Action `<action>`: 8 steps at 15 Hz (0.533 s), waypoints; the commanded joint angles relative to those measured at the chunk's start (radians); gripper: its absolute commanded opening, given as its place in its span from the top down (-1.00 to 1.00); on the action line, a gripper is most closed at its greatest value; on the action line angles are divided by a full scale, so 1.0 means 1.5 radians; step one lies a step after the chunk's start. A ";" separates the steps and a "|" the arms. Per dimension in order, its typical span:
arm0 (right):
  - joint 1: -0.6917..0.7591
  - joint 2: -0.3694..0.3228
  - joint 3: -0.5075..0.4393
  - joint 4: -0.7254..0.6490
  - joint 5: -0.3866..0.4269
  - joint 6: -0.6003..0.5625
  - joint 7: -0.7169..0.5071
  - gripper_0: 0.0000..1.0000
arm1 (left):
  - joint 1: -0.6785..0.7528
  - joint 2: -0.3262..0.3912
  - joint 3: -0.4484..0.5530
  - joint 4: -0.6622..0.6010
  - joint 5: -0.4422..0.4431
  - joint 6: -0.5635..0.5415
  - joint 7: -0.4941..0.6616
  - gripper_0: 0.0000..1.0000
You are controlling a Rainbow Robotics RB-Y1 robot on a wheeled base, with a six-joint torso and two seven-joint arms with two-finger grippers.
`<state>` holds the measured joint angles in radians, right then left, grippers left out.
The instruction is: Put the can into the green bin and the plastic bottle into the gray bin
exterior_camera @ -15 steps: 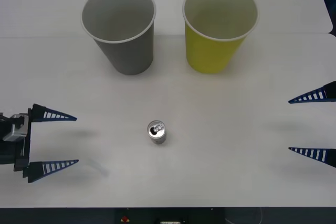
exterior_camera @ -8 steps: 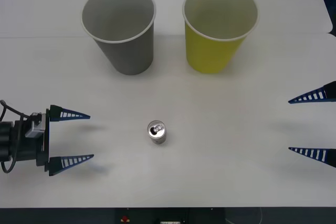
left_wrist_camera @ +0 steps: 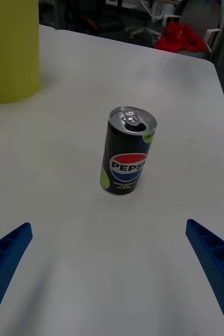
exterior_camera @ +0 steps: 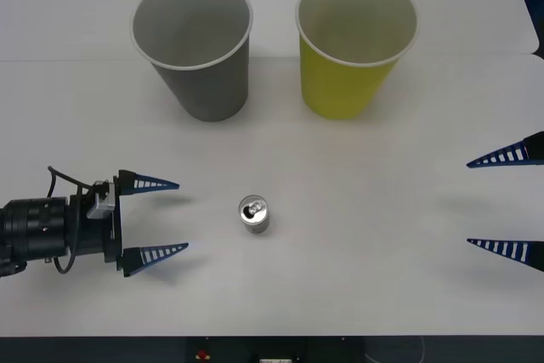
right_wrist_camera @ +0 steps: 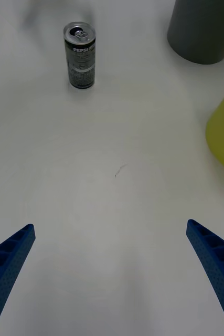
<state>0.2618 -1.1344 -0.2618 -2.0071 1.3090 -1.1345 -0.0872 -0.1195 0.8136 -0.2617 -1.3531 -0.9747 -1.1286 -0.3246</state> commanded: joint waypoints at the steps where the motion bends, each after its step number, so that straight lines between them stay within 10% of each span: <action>1: 0.000 0.000 0.000 0.000 0.000 0.000 0.000 -1.00 | -0.011 -0.025 -0.026 0.001 -0.002 0.020 -0.012 -1.00; 8: 0.000 0.000 0.000 0.000 0.000 0.000 0.000 -1.00 | -0.064 -0.091 -0.092 0.043 -0.007 0.067 -0.068 -1.00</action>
<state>0.2618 -1.1344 -0.2618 -2.0071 1.3090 -1.1345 -0.0872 -0.2015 0.6941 -0.3868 -1.3046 -0.9828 -1.0392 -0.4046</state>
